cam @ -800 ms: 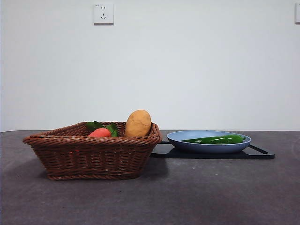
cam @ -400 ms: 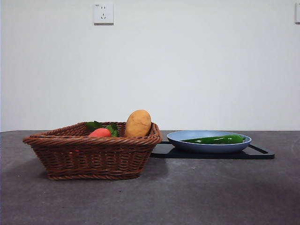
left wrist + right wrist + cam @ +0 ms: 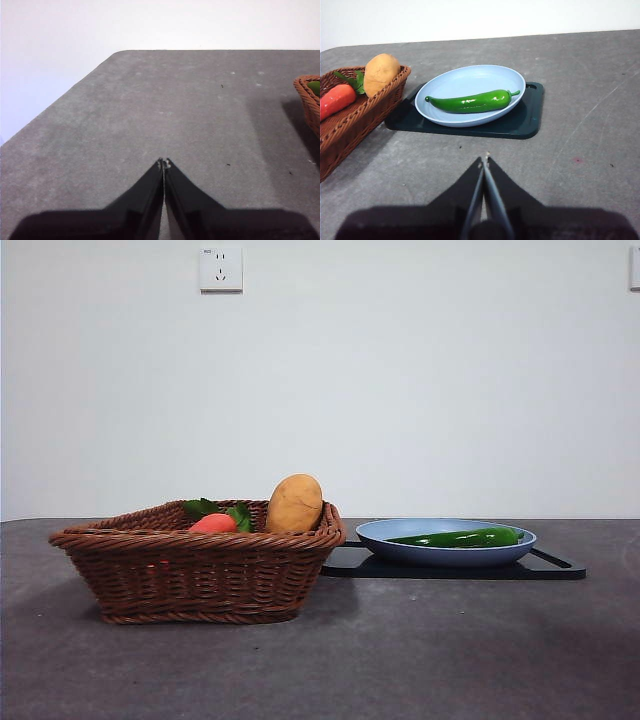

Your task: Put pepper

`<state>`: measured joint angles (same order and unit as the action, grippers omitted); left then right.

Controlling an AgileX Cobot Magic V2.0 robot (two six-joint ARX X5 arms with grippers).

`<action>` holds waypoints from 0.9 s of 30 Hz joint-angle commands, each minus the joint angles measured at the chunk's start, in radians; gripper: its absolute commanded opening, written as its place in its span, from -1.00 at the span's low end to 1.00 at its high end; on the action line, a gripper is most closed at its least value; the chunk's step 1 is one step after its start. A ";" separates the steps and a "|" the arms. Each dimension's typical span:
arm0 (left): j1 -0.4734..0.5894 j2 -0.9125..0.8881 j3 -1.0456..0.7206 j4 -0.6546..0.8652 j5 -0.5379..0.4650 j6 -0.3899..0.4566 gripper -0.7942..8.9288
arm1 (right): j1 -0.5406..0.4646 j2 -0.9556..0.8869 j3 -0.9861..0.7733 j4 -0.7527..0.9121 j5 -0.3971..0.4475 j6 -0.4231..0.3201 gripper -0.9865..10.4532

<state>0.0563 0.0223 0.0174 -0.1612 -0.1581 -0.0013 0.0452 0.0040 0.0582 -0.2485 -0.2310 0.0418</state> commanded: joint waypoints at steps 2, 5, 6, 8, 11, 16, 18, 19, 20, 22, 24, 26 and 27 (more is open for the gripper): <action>0.003 -0.003 -0.010 0.011 0.003 -0.006 -0.82 | 0.001 -0.005 -0.002 0.000 0.005 0.005 -0.81; 0.003 -0.003 -0.010 0.011 0.002 -0.006 -0.82 | 0.001 -0.005 -0.002 -0.031 0.002 0.011 -0.81; 0.003 -0.003 -0.010 0.011 0.003 -0.006 -0.82 | 0.001 -0.005 -0.002 -0.035 0.002 0.010 -0.81; 0.003 -0.003 -0.010 0.011 0.003 -0.006 -0.82 | 0.001 -0.005 -0.002 -0.036 0.002 0.010 -0.81; 0.003 -0.003 -0.010 0.011 0.003 -0.006 -0.82 | 0.001 -0.005 -0.002 -0.036 0.002 0.010 -0.81; 0.003 -0.003 -0.010 0.011 0.003 -0.006 -0.82 | 0.001 -0.004 -0.002 -0.036 0.002 0.010 -0.81; 0.003 -0.003 -0.010 0.011 0.003 -0.006 -0.82 | 0.001 -0.004 -0.002 -0.036 0.002 0.010 -0.81; 0.003 -0.003 -0.010 0.011 0.003 -0.006 -0.82 | 0.001 -0.004 -0.002 -0.036 0.002 0.010 -0.81; 0.003 -0.003 -0.010 0.011 0.003 -0.006 -0.82 | 0.001 -0.004 -0.002 -0.036 0.002 0.010 -0.81; 0.003 -0.003 -0.010 0.011 0.003 -0.006 -0.82 | 0.001 -0.004 -0.002 -0.036 0.002 0.010 -0.81; 0.003 -0.003 -0.010 0.011 0.003 -0.006 -0.82 | 0.001 -0.004 -0.002 -0.036 0.002 0.010 -0.81; 0.003 -0.003 -0.010 0.011 0.003 -0.006 -0.82 | 0.001 -0.004 -0.002 -0.036 0.002 0.010 -0.81; 0.003 -0.003 -0.010 0.011 0.003 -0.006 -0.82 | 0.001 -0.004 -0.002 -0.036 0.002 0.010 -0.81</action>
<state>0.0563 0.0223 0.0174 -0.1612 -0.1581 -0.0013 0.0452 0.0036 0.0578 -0.2935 -0.2314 0.0418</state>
